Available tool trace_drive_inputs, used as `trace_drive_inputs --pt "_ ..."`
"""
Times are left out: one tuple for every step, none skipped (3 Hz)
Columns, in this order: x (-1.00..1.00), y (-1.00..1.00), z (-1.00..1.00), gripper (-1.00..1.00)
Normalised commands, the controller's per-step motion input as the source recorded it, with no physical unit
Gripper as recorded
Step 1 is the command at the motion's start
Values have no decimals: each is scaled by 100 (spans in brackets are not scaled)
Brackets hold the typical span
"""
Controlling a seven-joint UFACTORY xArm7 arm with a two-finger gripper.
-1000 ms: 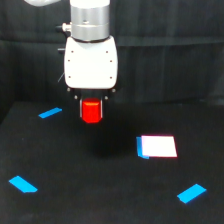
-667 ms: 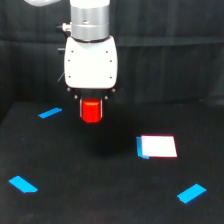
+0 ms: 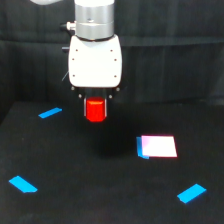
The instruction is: Pick up the red object from the table
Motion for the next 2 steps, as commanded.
trace_drive_inputs --pt "8 -3 26 -90" --pt "0 -1 33 -95"
